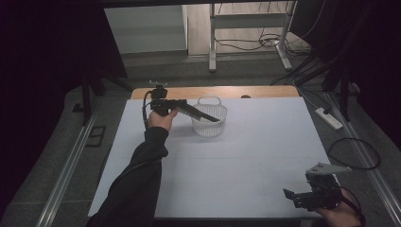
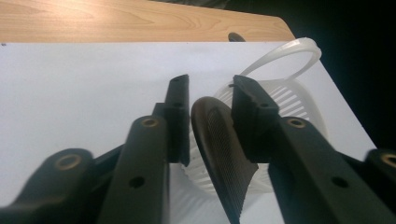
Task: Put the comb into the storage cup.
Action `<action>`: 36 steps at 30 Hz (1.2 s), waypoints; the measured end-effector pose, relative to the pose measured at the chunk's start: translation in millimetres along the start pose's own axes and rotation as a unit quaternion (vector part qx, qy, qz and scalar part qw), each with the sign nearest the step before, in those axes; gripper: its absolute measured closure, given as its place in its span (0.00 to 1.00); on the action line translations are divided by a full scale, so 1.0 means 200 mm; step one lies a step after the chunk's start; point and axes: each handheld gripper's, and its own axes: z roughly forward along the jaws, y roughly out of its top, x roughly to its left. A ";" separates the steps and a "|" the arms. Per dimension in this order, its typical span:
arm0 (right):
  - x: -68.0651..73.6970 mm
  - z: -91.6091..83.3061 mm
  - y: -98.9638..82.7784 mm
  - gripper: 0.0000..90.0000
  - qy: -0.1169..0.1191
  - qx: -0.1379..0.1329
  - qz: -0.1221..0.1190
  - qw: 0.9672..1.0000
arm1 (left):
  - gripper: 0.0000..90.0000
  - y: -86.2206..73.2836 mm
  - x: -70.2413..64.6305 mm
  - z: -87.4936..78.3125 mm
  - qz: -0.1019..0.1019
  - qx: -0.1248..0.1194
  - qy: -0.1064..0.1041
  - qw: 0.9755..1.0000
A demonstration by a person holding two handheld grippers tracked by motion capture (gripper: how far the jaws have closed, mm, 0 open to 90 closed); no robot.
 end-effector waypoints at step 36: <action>0.00 0.00 0.00 0.01 0.003 -0.002 0.004 1.000 | 0.16 -0.02 -0.05 -0.09 0.116 0.006 0.071 0.991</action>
